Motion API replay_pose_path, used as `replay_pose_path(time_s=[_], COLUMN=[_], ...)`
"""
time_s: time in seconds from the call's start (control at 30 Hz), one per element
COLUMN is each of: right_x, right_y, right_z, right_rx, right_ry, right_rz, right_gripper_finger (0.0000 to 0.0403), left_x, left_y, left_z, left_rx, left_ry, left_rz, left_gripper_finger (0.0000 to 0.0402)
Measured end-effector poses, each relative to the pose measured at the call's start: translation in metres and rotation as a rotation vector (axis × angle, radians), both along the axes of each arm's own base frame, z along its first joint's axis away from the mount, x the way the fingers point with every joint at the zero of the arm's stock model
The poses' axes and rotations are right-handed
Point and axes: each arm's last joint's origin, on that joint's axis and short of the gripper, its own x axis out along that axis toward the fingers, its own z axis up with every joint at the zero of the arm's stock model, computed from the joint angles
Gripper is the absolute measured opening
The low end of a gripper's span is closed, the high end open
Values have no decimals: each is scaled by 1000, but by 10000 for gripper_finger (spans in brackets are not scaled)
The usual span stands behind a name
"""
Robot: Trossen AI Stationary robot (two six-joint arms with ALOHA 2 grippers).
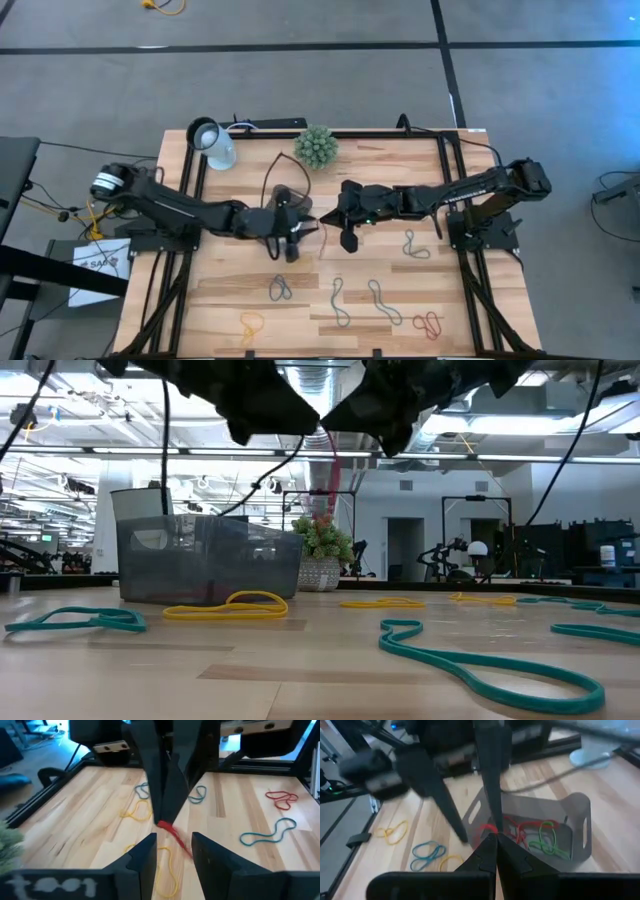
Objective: Pick and place items into bin
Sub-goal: Put the red rubber band into the black bin
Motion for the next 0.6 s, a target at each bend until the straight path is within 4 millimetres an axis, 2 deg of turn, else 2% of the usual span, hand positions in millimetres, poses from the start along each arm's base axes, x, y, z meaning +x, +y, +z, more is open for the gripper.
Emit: replay_pose_path(time_s=[0.1, 0.37, 0.47, 0.6], right_x=[0, 1, 1, 0], right_y=[-1, -4, -4, -4], right_z=[-1, 1, 1, 1], right_rx=[-1, -9, -8, -7], right_ry=[7, -13, -11, -6], right_rz=[-2, -13, -13, -12], right_gripper_finger=[0, 0, 0, 0], left_x=[6, 5, 5, 4], left_y=[-1, 1, 1, 1], left_z=[-4, -1, -2, -3], left_rx=[14, 51, 76, 80], left_ry=[-33, -38, -28, -18], left_rz=[0, 53, 50, 55], left_gripper_finger=[114, 109, 78, 13])
